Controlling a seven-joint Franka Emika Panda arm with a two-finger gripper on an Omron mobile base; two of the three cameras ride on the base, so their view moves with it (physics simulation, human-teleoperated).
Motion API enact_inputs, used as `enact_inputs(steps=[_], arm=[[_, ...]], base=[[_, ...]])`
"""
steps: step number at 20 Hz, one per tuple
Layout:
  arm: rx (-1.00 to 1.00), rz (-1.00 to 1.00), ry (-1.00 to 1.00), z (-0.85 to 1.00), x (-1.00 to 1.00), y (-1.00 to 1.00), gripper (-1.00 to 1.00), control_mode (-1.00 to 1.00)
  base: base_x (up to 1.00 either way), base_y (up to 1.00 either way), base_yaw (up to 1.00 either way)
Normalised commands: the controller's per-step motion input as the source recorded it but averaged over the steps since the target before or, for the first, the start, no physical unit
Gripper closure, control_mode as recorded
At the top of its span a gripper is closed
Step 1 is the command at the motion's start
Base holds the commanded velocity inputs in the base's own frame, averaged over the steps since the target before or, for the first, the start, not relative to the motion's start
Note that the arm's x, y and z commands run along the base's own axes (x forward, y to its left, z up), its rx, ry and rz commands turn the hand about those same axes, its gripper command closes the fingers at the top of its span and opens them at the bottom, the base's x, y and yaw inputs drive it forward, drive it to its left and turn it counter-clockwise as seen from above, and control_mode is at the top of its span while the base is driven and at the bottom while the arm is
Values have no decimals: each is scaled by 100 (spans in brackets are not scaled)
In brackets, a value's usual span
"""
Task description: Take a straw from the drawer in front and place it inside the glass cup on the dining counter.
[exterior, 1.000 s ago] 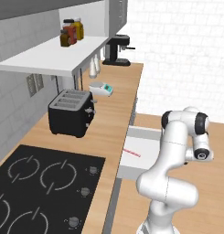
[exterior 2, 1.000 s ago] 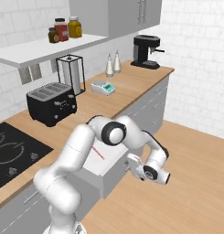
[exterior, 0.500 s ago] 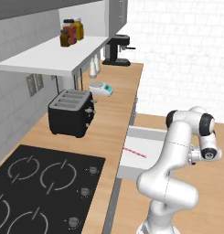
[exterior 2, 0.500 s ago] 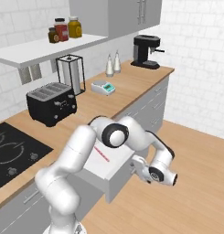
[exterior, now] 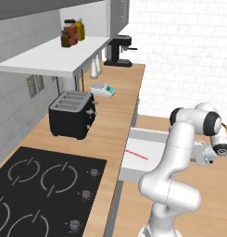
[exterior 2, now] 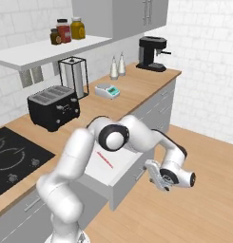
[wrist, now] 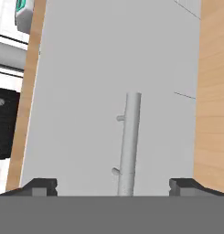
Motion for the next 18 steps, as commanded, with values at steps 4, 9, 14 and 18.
enact_inputs(steps=[4, 9, 14, 18], arm=[[-14, -5, -5, 100, -67, 13, -100, -100], [-20, -1, -5, 100, -37, 73, -100, -100], [-27, 0, 3, 100, 1, 100, -100, -100], [-32, 0, 15, 68, 19, 100, -100, -100]], base=[[0, 0, 0], [0, 0, 0], [0, 0, 0], [0, 0, 0]])
